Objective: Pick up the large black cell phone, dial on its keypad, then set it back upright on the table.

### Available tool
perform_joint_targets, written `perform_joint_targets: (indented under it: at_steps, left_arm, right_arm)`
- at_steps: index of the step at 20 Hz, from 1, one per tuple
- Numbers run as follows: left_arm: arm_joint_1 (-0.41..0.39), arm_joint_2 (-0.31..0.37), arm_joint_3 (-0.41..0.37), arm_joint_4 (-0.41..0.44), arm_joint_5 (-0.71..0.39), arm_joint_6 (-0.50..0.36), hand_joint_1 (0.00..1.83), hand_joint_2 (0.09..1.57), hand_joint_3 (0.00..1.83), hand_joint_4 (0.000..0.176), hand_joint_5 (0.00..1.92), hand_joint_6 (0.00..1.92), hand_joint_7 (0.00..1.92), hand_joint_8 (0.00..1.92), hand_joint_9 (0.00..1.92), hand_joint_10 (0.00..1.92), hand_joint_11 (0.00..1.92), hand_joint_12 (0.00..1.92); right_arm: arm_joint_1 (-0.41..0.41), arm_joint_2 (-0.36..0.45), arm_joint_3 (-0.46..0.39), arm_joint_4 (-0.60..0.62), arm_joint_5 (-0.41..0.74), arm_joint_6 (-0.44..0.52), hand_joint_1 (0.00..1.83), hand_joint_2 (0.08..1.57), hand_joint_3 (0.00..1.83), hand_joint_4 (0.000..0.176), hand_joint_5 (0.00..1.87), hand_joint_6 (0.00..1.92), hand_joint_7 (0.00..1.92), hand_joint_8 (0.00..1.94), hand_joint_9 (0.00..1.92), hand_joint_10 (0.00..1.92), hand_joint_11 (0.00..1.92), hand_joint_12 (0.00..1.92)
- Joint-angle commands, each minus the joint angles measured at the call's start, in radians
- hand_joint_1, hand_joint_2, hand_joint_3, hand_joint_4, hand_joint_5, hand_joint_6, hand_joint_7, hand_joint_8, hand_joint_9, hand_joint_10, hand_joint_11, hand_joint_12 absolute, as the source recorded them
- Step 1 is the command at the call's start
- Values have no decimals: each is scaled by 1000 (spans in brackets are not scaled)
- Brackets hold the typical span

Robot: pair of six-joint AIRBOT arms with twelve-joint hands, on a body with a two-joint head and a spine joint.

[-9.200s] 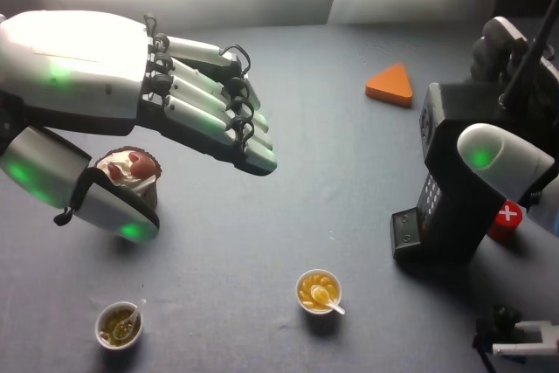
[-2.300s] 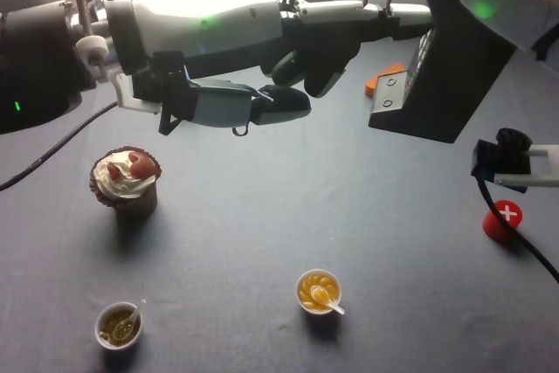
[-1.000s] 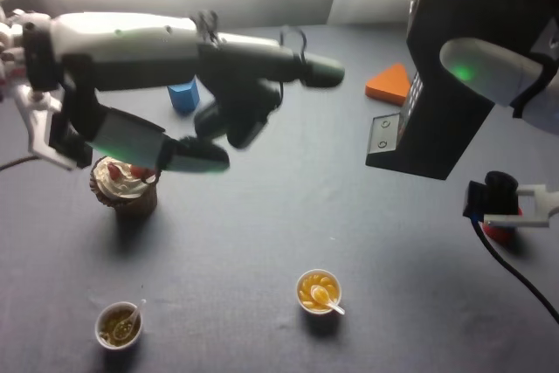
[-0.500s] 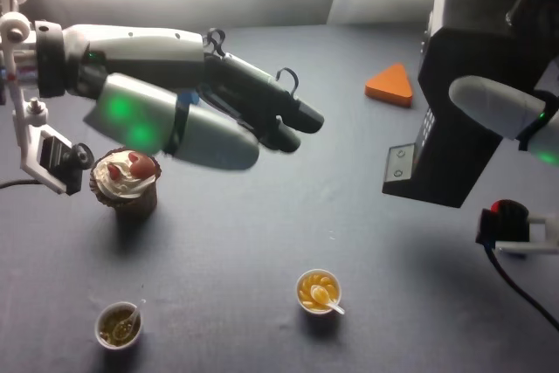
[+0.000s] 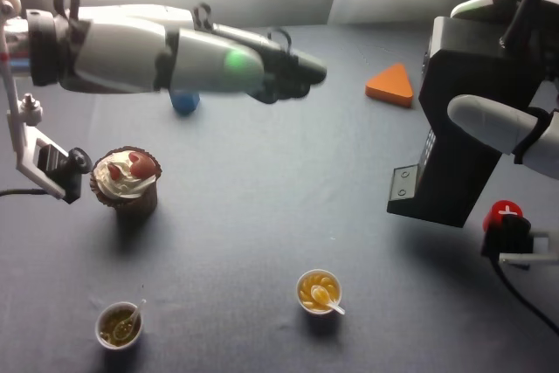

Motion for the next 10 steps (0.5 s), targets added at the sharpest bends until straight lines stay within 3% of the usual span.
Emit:
perform_joint_targets:
  at_steps: [1,7,10]
  left_arm:
    - [-22,9,2,-68,-37,-52,0,1175,3,68,239,1,285,3,254,5,0,637]
    - [-25,11,-10,-50,-28,-97,0,1201,6,59,216,0,266,3,236,1,0,584]
    - [-18,12,-4,-37,-25,-112,0,1216,3,61,228,3,293,5,269,6,0,655]
  right_arm:
    - [-1,8,4,-25,133,21,1383,1099,0,0,948,923,1029,876,954,1223,907,1330]
    - [-8,3,8,-26,108,21,1374,1125,1,0,916,1006,947,988,897,1301,837,1397]
    - [-9,2,17,-41,88,12,1378,1117,0,0,937,954,956,978,922,1274,852,1376]
